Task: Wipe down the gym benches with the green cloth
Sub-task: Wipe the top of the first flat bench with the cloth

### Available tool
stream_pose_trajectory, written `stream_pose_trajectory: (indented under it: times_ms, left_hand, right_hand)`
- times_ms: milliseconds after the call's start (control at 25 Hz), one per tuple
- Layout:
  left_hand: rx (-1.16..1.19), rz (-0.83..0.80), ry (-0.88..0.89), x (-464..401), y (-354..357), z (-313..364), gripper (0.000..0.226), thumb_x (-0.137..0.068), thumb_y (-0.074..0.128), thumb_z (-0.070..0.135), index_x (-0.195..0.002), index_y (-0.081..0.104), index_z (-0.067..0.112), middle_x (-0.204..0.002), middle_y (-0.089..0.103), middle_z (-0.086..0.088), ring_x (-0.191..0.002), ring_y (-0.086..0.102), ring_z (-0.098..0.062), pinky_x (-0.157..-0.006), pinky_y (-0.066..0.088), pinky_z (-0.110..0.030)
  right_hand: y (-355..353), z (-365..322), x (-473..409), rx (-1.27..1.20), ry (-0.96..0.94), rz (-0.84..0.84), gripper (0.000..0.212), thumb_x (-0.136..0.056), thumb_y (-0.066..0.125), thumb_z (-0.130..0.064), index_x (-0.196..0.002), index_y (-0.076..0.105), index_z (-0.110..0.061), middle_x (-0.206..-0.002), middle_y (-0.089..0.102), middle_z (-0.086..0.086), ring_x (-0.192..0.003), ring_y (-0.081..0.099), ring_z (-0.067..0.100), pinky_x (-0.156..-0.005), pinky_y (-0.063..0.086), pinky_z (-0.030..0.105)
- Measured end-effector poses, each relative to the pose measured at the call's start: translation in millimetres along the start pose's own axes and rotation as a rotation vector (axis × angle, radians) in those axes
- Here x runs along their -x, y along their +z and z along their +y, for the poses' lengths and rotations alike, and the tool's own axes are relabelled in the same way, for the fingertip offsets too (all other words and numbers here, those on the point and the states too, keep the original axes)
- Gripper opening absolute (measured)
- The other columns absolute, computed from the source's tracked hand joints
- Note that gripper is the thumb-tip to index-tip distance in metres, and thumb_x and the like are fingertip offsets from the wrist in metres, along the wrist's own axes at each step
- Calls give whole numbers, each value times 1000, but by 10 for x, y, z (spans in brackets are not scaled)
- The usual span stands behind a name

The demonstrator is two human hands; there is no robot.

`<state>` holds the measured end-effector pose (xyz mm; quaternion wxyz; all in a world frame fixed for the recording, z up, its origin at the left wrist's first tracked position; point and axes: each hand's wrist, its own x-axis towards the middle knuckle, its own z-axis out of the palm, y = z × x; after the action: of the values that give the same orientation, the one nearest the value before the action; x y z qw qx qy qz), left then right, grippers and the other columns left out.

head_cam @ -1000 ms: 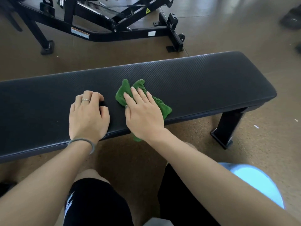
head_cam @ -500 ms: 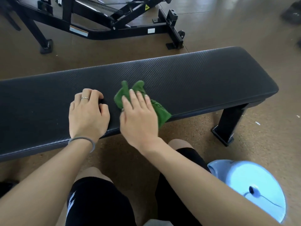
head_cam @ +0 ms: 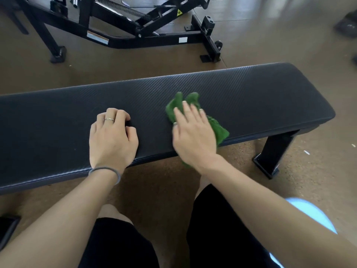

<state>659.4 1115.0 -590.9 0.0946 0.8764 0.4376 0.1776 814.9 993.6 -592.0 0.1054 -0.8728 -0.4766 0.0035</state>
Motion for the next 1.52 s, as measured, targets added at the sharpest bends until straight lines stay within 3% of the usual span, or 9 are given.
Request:
stream_pose_trajectory:
  times_ms: [120, 240, 360, 560, 840, 1120, 1240, 1360, 1520]
  left_hand:
    - [4, 4, 12, -4, 1, -11, 19, -96, 50, 18, -111, 60, 13, -118, 59, -8, -112, 51, -33, -97, 43, -49]
    - [2, -10, 11, 15, -18, -7, 21, -96, 49, 18, -113, 60, 13, -119, 58, -7, -114, 51, -32, -98, 43, -49]
    - [2, -8, 15, 32, -23, 10, 21, -96, 49, 18, -112, 61, 14, -119, 58, -6, -114, 51, -30, -98, 42, -47]
    - [0, 4, 15, 12, 9, -12, 19, -94, 49, 17, -110, 60, 13, -116, 59, -6, -111, 51, -31, -95, 42, -47]
    - [-10, 31, 26, -13, 16, -5, 28, -93, 39, 24, -109, 59, 13, -113, 59, -6, -108, 52, -31, -92, 44, -48]
    - [-41, 19, 9, -30, 26, 10, 26, -91, 42, 21, -109, 59, 13, -114, 58, -6, -108, 51, -33, -91, 43, -49]
    - [-22, 28, 4, -30, 21, 3, 28, -90, 41, 21, -109, 60, 13, -115, 57, -6, -108, 50, -33, -92, 43, -49]
    - [-12, 29, -6, -19, 18, 6, 28, -90, 41, 21, -109, 60, 13, -116, 57, -5, -109, 50, -32, -93, 43, -49]
    - [-17, 27, -10, -33, 23, 14, 26, -91, 41, 22, -108, 59, 14, -116, 57, -4, -109, 50, -31, -93, 42, -48]
  right_hand:
    - [-16, -84, -170, -52, -143, -102, 55, -109, 26, -36, -162, 33, -21, -171, 21, 4, -159, 14, 21, -130, 8, 41]
    - [-70, 73, -600, -106, -88, -203, 55, -111, 22, -36, -164, 22, -26, -174, 9, 1, -160, 4, 18, -129, 1, 39]
    - [-47, -27, -447, -67, -50, -131, 55, -110, 24, -34, -164, 26, -22, -173, 12, 5, -160, 7, 22, -129, 3, 42]
    - [-65, 44, -125, -85, -236, -170, 55, -109, 25, -34, -163, 28, -26, -172, 15, 1, -160, 9, 19, -130, 2, 39]
    - [62, -177, -1124, -53, -69, -182, 57, -109, 21, -34, -165, 21, -22, -173, 9, 6, -160, 5, 23, -129, 2, 43]
    - [94, -403, -1139, -68, -339, -207, 53, -110, 27, -33, -162, 30, -25, -172, 19, 2, -159, 13, 22, -129, 6, 43]
    - [61, -180, -1552, -72, -258, -232, 53, -110, 24, -31, -162, 29, -24, -172, 19, 5, -158, 14, 22, -128, 8, 42]
    - [-41, 628, -1757, 22, -39, -138, 51, -109, 25, -27, -157, 38, -17, -166, 31, 12, -154, 25, 26, -125, 18, 43]
    - [-145, 1120, -1718, -10, 229, -167, 56, -108, 19, -33, -162, 28, -19, -172, 16, 9, -159, 10, 26, -129, 3, 45]
